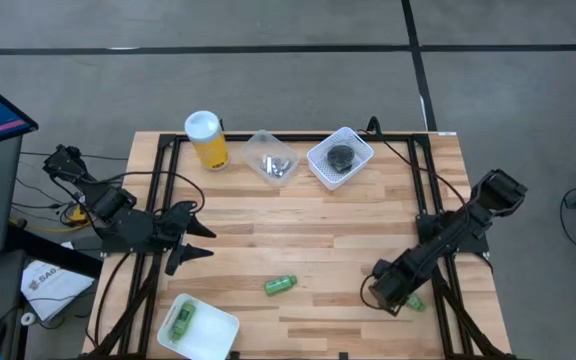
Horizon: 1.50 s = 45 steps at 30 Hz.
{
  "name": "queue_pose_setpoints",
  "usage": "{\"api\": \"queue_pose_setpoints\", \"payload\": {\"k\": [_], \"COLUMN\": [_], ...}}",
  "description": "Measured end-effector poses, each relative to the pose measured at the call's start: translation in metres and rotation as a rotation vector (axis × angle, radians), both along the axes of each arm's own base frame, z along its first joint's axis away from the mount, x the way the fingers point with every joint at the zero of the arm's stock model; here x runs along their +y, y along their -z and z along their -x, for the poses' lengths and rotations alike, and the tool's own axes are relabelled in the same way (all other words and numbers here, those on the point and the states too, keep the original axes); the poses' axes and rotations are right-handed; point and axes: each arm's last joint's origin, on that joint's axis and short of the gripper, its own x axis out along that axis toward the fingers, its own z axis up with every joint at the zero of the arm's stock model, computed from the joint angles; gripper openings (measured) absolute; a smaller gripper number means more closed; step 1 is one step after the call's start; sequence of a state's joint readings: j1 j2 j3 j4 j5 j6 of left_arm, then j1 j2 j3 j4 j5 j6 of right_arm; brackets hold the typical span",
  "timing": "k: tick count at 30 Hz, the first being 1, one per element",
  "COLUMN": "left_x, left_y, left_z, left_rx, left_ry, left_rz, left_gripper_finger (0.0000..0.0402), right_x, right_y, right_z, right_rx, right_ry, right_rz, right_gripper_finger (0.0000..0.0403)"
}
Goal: Pick & Place Travel size toiletries
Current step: Put the green shampoo into the bottom white bin
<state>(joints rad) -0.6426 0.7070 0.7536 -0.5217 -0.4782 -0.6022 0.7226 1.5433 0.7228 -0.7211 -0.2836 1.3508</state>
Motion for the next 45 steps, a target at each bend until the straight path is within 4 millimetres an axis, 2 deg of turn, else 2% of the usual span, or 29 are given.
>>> {"api": "queue_pose_setpoints", "payload": {"k": [5, 10, 14, 20, 25, 30, 35, 40, 45], "left_x": [0.000, 0.003, 0.003, 0.003, 0.003, 0.004, 0.005, 0.007, 0.013], "left_y": [0.000, 0.002, 0.002, 0.002, 0.002, 0.000, -0.015, -0.027, -0.022], "left_z": [0.000, 0.001, 0.001, 0.001, 0.001, 0.000, -0.012, -0.039, -0.076], "left_rx": [0.001, 0.005, 0.003, 0.006, 0.004, -0.033, -0.175, -0.323, -0.371], "left_ry": [-0.011, -0.058, -0.064, -0.064, -0.044, -0.069, -0.103, -0.058, 0.028], "left_rz": [-0.008, -0.043, -0.045, -0.051, -0.100, -0.174, -0.150, -0.131, -0.100], "left_gripper_finger": [0.0236, 0.0236, 0.0236, 0.0236, 0.0236, 0.0238, 0.0268, 0.0302, 0.0310], "right_x": [0.000, -0.005, -0.016, -0.040, -0.069, -0.091, -0.097, -0.097, -0.096], "right_y": [-0.013, -0.040, -0.071, -0.131, -0.172, -0.210, -0.234, -0.247, -0.251], "right_z": [-0.018, -0.054, -0.089, -0.142, -0.171, -0.184, -0.186, -0.187, -0.188], "right_rx": [-0.079, -0.288, -0.502, -0.909, -1.214, -1.398, -1.471, -1.547, -1.591], "right_ry": [-0.009, -0.022, -0.033, -0.074, -0.108, -0.149, -0.184, -0.199, -0.191], "right_rz": [-0.022, 0.016, 0.055, 0.093, 0.161, 0.255, 0.300, 0.321, 0.318], "right_gripper_finger": [0.0157, 0.0167, 0.0150, 0.0146, 0.0152, 0.0150, 0.0154, 0.0152, 0.0158]}}
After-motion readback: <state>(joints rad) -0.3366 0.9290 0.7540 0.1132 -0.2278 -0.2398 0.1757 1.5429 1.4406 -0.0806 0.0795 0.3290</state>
